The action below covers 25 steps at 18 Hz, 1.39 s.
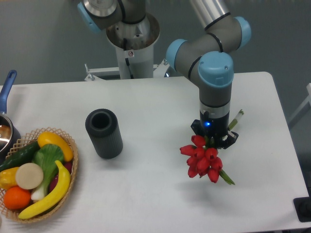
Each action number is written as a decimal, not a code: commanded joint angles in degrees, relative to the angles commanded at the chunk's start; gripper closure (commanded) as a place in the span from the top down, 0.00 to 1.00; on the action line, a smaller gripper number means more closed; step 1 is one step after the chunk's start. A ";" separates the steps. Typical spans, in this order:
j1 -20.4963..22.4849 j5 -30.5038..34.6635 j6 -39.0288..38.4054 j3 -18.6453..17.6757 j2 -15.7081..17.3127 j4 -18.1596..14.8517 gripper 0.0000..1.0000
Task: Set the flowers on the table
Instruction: 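Lower the red tulips held in the gripper onto the table surface, then open the gripper to release the tulips and lift it away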
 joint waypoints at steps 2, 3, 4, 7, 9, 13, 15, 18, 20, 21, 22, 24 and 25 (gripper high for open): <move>-0.35 0.18 0.00 0.00 -0.35 0.09 0.04; -0.44 0.09 0.00 0.00 -0.61 0.09 0.06; -0.53 0.09 0.09 0.00 -0.79 0.09 0.08; -1.32 0.53 0.09 -0.17 -2.72 0.09 0.14; -1.41 0.44 0.09 -0.61 -3.51 0.09 0.15; -2.73 -0.35 0.26 0.70 -6.15 0.61 0.57; -3.16 -1.05 0.00 1.58 -7.38 0.79 1.00; -3.17 -1.05 -1.93 1.76 -7.12 1.05 1.00; -3.08 -1.05 -2.11 1.41 -6.42 1.14 1.00; -2.99 -1.05 -2.11 1.23 -5.98 1.14 1.00; -2.82 -0.88 -2.20 1.06 -5.37 1.14 1.00; -1.07 -0.96 -2.02 0.97 -4.31 1.14 1.00; -0.10 -0.79 -1.67 0.88 -4.05 1.49 1.00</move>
